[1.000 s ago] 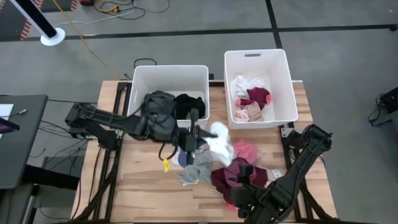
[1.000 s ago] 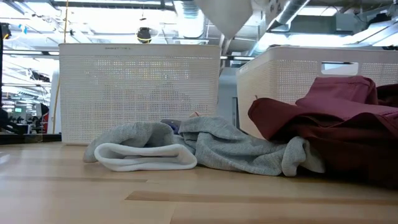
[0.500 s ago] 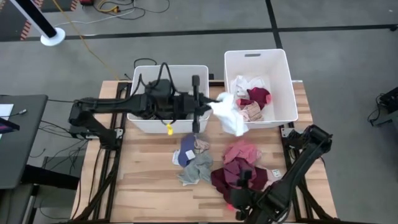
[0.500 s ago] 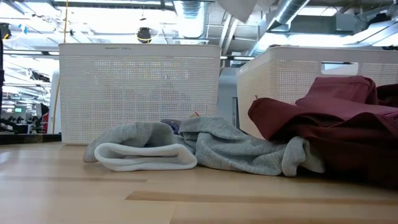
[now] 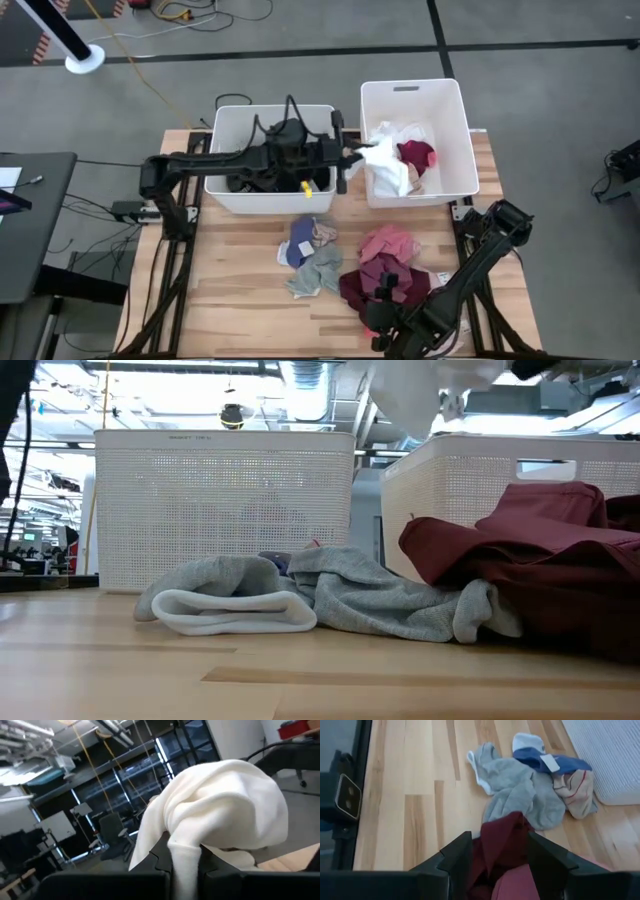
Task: Sort clothes
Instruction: Put the white garment into the right white laundry organizer
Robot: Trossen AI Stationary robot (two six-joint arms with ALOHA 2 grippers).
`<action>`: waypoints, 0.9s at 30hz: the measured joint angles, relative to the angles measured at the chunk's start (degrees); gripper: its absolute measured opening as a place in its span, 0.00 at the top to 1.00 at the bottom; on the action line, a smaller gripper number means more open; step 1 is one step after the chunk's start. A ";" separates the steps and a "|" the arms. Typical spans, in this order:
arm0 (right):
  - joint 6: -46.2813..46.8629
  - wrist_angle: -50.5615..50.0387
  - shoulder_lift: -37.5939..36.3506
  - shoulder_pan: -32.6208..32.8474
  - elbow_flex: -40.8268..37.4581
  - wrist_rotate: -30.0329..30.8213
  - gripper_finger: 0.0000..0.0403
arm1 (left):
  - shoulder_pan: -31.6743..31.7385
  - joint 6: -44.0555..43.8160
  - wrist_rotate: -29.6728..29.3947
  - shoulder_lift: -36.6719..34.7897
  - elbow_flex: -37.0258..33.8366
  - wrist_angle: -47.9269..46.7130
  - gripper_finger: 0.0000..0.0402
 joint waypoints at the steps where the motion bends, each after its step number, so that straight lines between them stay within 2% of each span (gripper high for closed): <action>1: -0.01 0.22 0.00 0.00 -0.37 0.00 0.51 | 0.39 -0.47 0.14 1.07 0.94 0.06 0.97; 6: 0.59 1.15 0.00 0.02 -1.45 1.11 0.51 | 1.60 -3.12 3.37 5.49 5.67 -2.86 0.97; 16: 6.62 -8.82 0.00 0.02 -0.80 16.44 0.51 | 1.91 -2.09 8.97 6.37 15.74 -19.93 0.97; 21: 12.58 -19.38 0.00 0.02 2.06 25.66 0.51 | 2.29 2.28 8.99 5.32 22.58 -34.54 0.97; 27: 27.39 -38.31 0.00 -0.12 6.84 32.82 0.51 | 3.81 5.02 8.85 4.00 29.18 -47.04 0.97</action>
